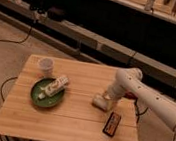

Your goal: Wipe the white sponge on the table

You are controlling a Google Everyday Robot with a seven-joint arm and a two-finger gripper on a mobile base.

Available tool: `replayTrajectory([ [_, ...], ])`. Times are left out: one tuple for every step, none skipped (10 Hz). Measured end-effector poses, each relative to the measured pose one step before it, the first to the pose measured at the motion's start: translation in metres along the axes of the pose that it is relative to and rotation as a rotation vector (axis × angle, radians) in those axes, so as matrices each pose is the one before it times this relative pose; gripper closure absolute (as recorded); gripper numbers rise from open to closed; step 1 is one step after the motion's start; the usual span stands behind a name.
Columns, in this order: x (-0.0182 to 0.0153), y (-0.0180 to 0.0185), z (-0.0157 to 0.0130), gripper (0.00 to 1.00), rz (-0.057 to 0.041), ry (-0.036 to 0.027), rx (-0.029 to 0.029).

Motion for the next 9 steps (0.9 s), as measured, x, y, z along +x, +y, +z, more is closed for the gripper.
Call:
replayTrajectory([
  [0.01463, -0.00085, -0.00476, 0.52, 0.03740, -0.00207, 0.01265],
  [0.01498, -0.00768, -0.00994, 0.52, 0.04174, -0.00300, 0.02318],
  [0.01084, -0.01116, -0.00992, 0.52, 0.03308, -0.00295, 0.02395],
  [0.00706, -0.01297, -0.00980, 0.52, 0.02525, -0.00285, 0.02226],
  [0.00173, -0.01356, -0.00836, 0.52, 0.01161, -0.00347, 0.01790],
  [-0.00080, -0.00739, -0.00373, 0.52, 0.00128, 0.00030, 0.00378],
  [-0.00638, -0.01219, -0.00043, 0.52, -0.00796, 0.00222, 0.00484],
  [-0.00750, -0.00797, 0.00388, 0.52, -0.01266, 0.00580, -0.00520],
  [-0.00578, -0.00588, 0.00410, 0.52, -0.00482, 0.00622, -0.00398],
])
